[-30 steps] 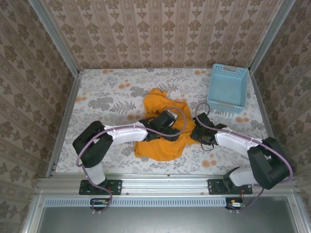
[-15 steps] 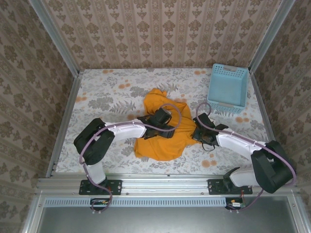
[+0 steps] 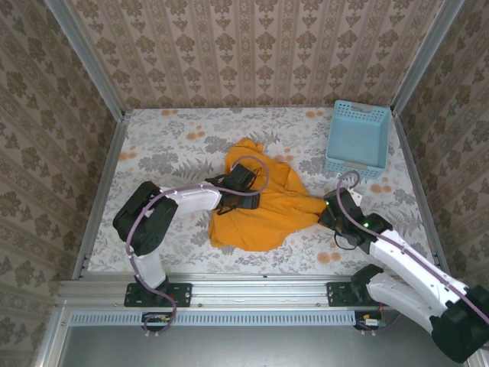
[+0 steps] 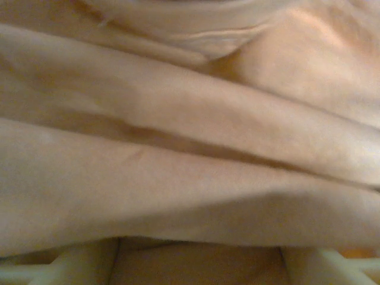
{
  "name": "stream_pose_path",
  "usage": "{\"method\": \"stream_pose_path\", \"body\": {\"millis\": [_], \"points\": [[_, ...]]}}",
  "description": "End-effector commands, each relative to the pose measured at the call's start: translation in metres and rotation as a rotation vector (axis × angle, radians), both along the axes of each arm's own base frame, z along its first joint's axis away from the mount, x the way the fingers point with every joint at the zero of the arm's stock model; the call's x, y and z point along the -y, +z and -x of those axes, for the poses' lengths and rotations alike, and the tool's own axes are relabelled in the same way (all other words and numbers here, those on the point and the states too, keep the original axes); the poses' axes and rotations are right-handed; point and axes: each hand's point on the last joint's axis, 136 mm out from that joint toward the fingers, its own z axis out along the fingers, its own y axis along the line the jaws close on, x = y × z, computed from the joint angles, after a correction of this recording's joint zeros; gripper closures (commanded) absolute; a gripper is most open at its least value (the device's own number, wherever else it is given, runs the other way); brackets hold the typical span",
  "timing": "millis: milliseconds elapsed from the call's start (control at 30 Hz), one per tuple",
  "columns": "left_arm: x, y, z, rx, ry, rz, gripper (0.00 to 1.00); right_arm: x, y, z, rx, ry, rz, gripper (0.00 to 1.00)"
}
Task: Fold the inside-out t-shirt
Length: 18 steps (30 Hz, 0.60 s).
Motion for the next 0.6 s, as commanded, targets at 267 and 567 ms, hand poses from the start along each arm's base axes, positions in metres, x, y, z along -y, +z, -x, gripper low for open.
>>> {"method": "stream_pose_path", "body": {"millis": [267,567], "points": [[-0.072,-0.032,0.007,-0.092,0.177,-0.157,0.29,0.021,-0.026,0.017,-0.095,-0.069,0.077,1.00],[-0.082,-0.018,0.019,-0.074,0.165,-0.116,0.29,-0.011,-0.024,-0.006,0.016,0.005,-0.147,1.00]]}}
